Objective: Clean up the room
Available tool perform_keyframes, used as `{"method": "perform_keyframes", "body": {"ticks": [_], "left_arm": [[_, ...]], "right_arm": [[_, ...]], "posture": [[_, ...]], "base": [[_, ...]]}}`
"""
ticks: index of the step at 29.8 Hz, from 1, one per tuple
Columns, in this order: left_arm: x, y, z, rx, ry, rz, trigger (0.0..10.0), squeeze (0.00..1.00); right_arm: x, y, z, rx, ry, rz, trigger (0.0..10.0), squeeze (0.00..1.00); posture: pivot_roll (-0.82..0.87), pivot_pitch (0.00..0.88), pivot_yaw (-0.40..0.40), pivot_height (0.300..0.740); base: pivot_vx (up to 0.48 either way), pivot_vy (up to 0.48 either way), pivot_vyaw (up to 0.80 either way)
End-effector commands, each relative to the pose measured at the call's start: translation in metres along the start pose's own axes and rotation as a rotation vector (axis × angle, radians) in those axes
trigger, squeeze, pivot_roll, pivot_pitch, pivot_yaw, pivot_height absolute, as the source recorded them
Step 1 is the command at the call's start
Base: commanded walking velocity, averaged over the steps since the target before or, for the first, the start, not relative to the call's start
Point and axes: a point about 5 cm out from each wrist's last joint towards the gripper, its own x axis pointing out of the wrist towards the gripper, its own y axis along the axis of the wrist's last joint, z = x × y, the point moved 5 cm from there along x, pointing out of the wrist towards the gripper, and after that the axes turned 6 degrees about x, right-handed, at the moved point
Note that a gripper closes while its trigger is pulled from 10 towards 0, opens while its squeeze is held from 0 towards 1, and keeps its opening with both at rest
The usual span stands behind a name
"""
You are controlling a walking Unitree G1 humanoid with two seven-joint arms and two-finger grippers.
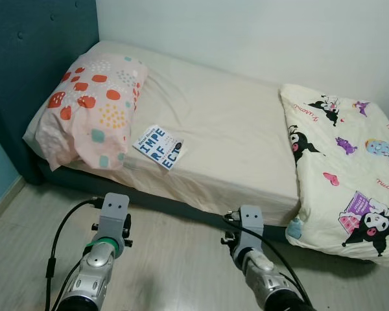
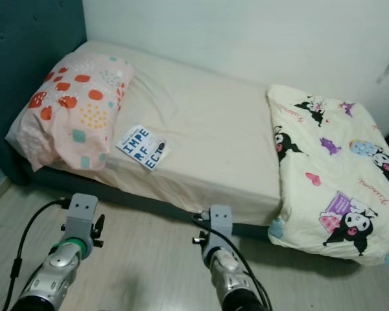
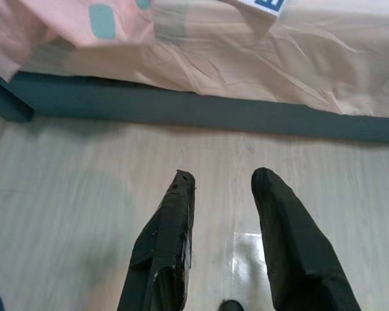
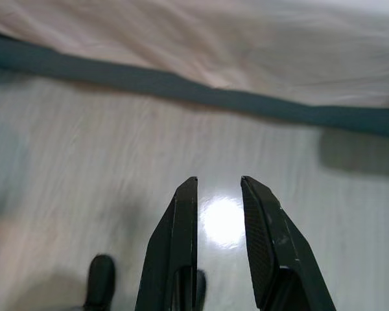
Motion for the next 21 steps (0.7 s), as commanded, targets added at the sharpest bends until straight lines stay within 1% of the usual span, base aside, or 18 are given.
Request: {"method": "perform_keyframes", "body": {"ticks": [1,4,6,8,12,14,18,19,21], "left_arm": [[-0.002,-0.004,0.008,-0.026,-0.029,-0.016,10.0,0.00],[-0.003,-0.004,0.008,-0.014,-0.022,-0.019,10.0,0.00],[-0.004,-0.010,0.002,0.020,0.016,-0.036,10.0,0.00],[-0.004,-0.012,-0.003,0.035,0.035,-0.042,10.0,0.00],[-0.003,-0.012,-0.008,0.036,0.042,-0.042,10.0,0.00],[-0.002,-0.009,-0.015,0.018,0.061,-0.043,10.0,0.00],[0.000,-0.008,-0.017,0.010,0.061,-0.044,10.0,0.00],[0.001,-0.006,-0.015,0.032,0.052,-0.043,10.0,0.00],[0.001,-0.006,-0.015,0.032,0.052,-0.043,10.0,0.00]], "right_arm": [[-0.001,-0.003,0.007,0.026,-0.020,-0.013,10.0,0.00],[-0.001,-0.004,0.010,0.013,-0.028,-0.018,10.0,0.00],[0.000,0.001,0.011,0.022,-0.039,-0.004,10.0,0.00],[0.000,0.003,0.012,0.029,-0.041,0.004,10.0,0.00],[0.000,0.002,0.012,0.022,-0.039,-0.002,10.0,0.00],[0.000,-0.001,0.011,0.014,-0.035,-0.008,10.0,0.00],[0.000,0.001,0.010,0.016,-0.028,-0.001,10.0,0.00],[0.000,0.003,0.010,0.021,-0.024,0.005,10.0,0.00],[0.000,0.003,0.010,0.021,-0.024,0.005,10.0,0.00]], "posture": [[0.14,0.048,-0.124,0.740],[0.16,0.055,-0.125,0.740],[0.17,0.038,-0.112,0.740],[0.18,0.018,-0.115,0.740],[0.19,0.007,-0.122,0.740],[0.17,0.012,-0.104,0.740],[0.16,0.013,-0.105,0.740],[0.16,0.028,-0.115,0.740],[0.16,0.028,-0.115,0.740]], "base": [[0.000,0.000,0.00],[0.000,0.000,0.00],[0.000,0.000,0.00],[0.000,0.000,0.00],[0.000,0.000,0.00],[0.000,0.000,0.00],[0.000,0.000,0.00],[0.000,0.000,0.00],[0.000,0.000,0.00]]}}
